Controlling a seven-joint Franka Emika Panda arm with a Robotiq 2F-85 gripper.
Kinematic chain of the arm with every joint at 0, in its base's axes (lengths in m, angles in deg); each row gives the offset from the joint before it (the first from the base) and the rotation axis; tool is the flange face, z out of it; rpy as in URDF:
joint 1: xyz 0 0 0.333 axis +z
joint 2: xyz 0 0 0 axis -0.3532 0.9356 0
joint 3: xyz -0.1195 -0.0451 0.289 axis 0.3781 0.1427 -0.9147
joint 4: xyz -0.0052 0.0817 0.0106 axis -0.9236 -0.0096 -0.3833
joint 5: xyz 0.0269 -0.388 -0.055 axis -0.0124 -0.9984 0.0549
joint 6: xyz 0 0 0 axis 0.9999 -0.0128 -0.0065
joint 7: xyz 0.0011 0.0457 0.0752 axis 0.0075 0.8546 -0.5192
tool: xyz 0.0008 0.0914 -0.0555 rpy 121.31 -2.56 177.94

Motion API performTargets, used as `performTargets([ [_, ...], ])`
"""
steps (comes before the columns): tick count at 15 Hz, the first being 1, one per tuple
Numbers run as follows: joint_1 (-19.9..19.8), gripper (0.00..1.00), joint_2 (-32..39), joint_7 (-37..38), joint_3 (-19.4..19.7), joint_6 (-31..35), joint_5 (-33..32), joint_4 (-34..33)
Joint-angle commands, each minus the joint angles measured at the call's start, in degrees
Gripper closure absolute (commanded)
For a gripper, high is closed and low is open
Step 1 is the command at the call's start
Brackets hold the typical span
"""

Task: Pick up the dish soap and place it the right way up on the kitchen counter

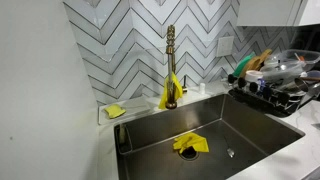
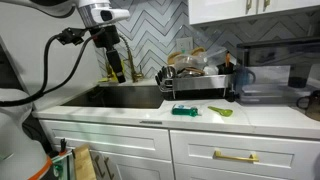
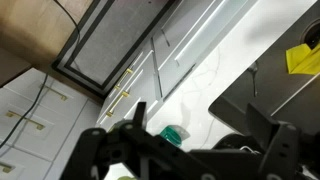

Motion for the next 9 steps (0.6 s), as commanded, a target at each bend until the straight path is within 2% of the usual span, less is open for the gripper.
performTargets([
  [1,-0.13,0.00,0.06,-0.10,-0.08,-0.16,0.09,-0.16],
  [6,-0.13,0.00,0.06,-0.10,-0.08,-0.16,0.09,-0.16],
  [9,-1.26,0.00,5.85,-1.49,4.35,3.42,1.87,-0.49],
])
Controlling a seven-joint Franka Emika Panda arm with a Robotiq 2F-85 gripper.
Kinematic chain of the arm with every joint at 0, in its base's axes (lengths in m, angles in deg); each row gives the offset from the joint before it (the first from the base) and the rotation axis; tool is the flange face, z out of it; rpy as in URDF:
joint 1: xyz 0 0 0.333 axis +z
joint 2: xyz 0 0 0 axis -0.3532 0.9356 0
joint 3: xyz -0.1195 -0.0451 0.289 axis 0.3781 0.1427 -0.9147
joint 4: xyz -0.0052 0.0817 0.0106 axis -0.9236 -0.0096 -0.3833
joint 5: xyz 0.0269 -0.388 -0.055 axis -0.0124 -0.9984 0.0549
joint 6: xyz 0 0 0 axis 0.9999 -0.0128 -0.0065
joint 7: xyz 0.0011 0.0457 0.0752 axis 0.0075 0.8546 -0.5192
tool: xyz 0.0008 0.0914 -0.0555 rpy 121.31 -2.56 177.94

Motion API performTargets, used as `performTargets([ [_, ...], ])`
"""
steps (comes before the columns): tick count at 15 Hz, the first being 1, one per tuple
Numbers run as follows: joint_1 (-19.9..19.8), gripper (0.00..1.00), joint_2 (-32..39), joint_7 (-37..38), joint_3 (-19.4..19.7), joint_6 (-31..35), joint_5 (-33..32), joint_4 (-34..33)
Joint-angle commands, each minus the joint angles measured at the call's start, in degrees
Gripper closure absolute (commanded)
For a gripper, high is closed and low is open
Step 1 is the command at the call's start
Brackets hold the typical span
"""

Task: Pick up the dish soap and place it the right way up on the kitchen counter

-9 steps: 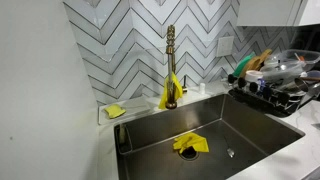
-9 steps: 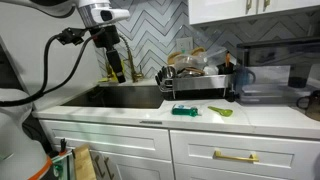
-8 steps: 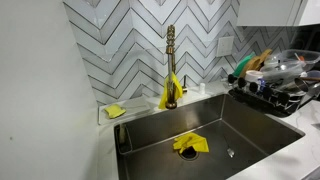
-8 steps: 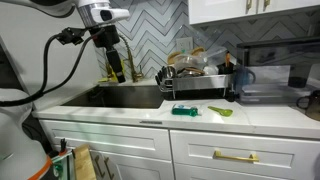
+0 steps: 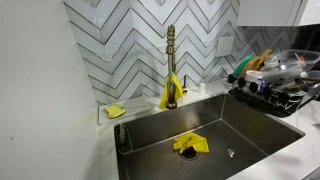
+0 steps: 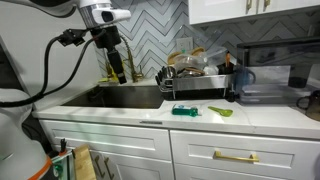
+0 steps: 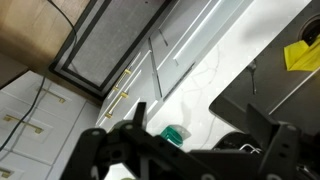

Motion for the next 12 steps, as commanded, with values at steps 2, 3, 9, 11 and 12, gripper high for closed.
performTargets([
  [2,-1.53,0.00,9.74,-2.79,6.03,4.42,1.81,-1.64],
  [3,-1.70,0.00,13.19,-3.51,7.53,5.41,2.10,-2.54],
  [9,-2.76,0.00,32.17,-0.79,8.67,5.30,4.67,-12.37],
  [11,-2.97,0.00,36.80,-0.45,8.74,4.99,5.62,-15.77],
  [12,-3.30,0.00,31.31,-1.33,8.00,6.08,4.44,-11.44],
])
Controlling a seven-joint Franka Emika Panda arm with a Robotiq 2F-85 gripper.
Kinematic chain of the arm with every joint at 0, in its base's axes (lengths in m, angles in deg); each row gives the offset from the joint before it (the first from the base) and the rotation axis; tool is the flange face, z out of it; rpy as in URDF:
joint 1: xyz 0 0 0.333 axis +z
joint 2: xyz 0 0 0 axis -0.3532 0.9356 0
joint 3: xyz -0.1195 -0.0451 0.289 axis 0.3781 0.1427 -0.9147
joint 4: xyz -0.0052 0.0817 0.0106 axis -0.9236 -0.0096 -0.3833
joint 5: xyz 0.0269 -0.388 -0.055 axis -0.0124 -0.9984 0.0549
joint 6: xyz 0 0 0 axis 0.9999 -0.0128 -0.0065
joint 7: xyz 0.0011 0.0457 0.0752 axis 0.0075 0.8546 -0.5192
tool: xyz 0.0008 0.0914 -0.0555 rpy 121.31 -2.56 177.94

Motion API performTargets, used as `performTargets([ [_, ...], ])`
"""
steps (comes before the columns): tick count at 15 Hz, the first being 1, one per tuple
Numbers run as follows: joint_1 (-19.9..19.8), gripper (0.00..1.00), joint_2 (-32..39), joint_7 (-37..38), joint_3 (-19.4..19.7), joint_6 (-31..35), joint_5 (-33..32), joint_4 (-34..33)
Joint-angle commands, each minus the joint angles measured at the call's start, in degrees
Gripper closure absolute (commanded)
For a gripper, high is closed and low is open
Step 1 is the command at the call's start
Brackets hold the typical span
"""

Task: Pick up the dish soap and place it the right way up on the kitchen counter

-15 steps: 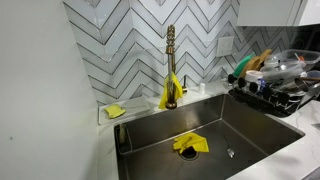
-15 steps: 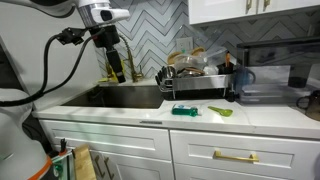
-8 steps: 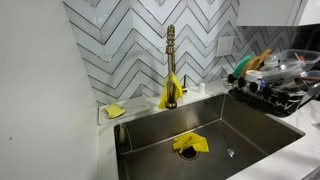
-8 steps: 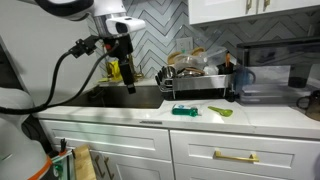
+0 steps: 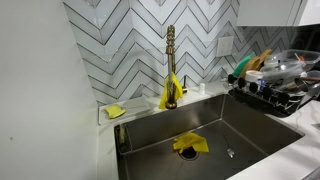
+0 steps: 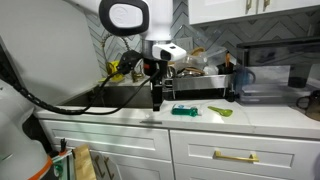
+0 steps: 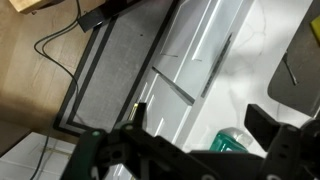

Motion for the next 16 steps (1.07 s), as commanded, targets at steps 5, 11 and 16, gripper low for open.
performTargets([
  [5,-0.86,0.00,6.01,-0.14,-0.71,-0.15,0.85,-4.23],
  [11,-2.60,0.00,12.60,-1.01,2.73,-8.02,8.23,-11.02],
  [16,-5.45,0.00,22.35,2.21,4.27,-11.98,7.76,-19.21],
])
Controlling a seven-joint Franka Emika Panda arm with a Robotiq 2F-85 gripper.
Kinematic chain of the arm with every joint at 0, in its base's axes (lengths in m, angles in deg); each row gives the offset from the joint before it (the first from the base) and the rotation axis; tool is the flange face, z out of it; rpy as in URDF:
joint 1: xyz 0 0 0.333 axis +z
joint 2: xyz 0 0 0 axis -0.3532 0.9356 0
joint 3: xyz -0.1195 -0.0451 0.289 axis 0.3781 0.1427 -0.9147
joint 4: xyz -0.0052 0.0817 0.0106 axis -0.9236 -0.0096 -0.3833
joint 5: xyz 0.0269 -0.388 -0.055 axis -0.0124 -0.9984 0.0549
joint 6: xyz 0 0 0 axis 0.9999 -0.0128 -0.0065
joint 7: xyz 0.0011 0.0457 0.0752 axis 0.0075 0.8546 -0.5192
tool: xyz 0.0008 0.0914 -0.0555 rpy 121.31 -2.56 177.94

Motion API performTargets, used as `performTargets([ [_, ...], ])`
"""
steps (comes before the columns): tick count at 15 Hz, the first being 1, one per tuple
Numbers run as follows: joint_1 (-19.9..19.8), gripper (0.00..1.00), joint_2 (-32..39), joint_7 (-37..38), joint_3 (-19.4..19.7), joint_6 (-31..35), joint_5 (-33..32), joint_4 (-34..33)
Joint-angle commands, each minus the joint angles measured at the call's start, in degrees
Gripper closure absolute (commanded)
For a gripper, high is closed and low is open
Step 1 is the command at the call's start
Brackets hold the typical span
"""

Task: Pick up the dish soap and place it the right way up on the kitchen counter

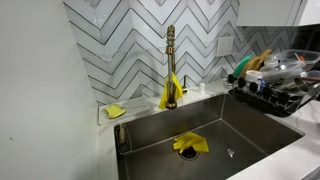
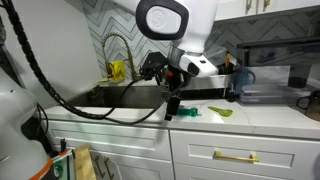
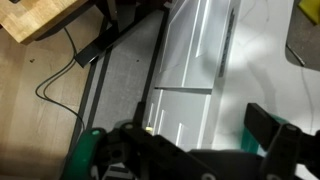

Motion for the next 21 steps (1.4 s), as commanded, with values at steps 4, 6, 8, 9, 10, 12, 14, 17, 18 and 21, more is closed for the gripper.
performTargets([
  [4,-2.84,0.00,13.09,2.38,0.74,-3.07,7.15,-11.83],
  [6,-3.42,0.00,15.38,2.59,0.40,-2.99,11.49,-14.66],
  [8,-3.77,0.00,17.17,2.97,0.17,-3.10,14.27,-17.32],
  [9,-3.94,0.00,18.01,3.46,0.10,-3.66,15.43,-18.69],
  [10,-3.98,0.00,19.02,4.29,0.03,-3.86,16.10,-19.85],
  [12,-4.12,0.00,21.09,5.82,-0.23,-5.10,17.67,-21.99],
  [14,-4.15,0.04,22.97,7.33,-0.49,-6.00,18.54,-23.78],
  [17,-4.24,0.00,25.51,8.32,-1.14,-6.90,19.69,-25.93],
  [18,-4.26,0.00,26.21,8.51,-1.40,-7.08,19.95,-26.58],
  [21,-4.27,0.00,28.18,9.51,-2.06,-7.26,20.61,-28.21],
])
